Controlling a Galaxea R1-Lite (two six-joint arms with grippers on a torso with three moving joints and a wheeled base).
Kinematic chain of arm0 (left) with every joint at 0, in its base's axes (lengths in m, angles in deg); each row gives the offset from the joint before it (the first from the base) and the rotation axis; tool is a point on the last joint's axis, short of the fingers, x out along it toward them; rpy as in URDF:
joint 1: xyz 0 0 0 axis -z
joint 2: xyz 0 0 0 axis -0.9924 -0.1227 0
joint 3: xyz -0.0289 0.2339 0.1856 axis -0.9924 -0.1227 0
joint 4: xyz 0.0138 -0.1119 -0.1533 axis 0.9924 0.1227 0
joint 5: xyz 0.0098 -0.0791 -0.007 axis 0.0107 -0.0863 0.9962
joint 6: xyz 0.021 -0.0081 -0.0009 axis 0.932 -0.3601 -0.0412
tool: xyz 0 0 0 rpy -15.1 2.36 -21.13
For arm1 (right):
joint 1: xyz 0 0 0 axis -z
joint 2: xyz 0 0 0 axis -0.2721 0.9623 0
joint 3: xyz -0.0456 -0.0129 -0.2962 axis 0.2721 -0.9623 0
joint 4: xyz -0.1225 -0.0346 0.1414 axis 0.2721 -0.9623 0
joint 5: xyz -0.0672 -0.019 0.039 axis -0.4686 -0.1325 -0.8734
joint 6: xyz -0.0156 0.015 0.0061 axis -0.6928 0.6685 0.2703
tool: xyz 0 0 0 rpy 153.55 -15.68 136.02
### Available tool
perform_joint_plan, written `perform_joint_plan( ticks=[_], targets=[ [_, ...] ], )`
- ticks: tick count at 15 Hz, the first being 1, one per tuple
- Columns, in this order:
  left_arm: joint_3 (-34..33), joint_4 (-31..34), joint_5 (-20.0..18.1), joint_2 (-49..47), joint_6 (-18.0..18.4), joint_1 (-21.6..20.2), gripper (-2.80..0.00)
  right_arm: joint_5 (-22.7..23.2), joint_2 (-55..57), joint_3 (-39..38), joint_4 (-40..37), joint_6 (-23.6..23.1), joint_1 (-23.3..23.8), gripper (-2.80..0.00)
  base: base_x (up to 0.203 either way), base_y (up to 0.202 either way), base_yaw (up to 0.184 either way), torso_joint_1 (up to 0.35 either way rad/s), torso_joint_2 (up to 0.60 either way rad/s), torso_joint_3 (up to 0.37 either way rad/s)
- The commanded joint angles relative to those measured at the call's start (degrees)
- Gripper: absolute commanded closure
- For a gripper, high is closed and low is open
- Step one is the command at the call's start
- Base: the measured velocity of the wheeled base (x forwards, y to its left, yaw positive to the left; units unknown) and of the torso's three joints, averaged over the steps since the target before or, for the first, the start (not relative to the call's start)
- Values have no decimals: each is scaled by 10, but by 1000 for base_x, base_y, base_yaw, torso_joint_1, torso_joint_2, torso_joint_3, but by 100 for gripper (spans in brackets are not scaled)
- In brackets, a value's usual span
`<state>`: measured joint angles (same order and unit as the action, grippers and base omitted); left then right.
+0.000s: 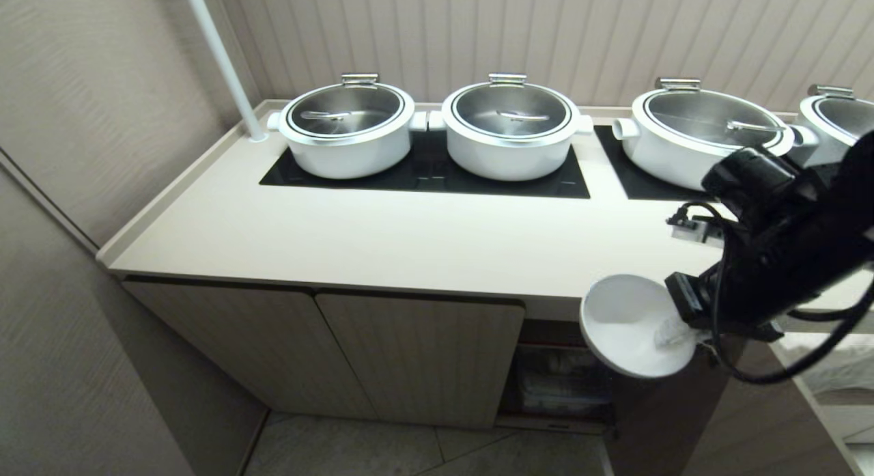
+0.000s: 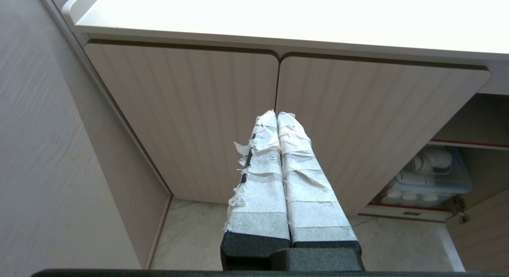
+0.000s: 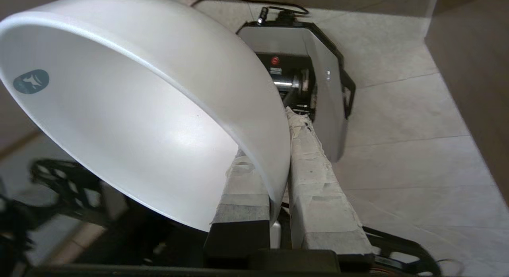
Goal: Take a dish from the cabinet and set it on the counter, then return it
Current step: Place it on the table
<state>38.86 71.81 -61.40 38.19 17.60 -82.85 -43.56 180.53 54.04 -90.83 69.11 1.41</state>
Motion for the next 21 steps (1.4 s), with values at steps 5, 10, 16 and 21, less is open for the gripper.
perform_joint_plan(
  ticks=[5, 10, 16, 21],
  targets=[
    [0, 0, 0, 0, 0, 0, 0, -2, 182, 274, -120, 106, 5, 0, 0, 0, 0, 0, 0, 0],
    [0, 0, 0, 0, 0, 0, 0, -10, 245, 310, -122, 157, 39, 0, 0, 0, 0, 0, 0, 0],
    [0, 0, 0, 0, 0, 0, 0, -10, 265, 310, -44, 176, 70, 0, 0, 0, 0, 0, 0, 0],
    [0, 0, 0, 0, 0, 0, 0, -9, 275, 312, 19, 197, 93, 0, 0, 0, 0, 0, 0, 0]
  ],
)
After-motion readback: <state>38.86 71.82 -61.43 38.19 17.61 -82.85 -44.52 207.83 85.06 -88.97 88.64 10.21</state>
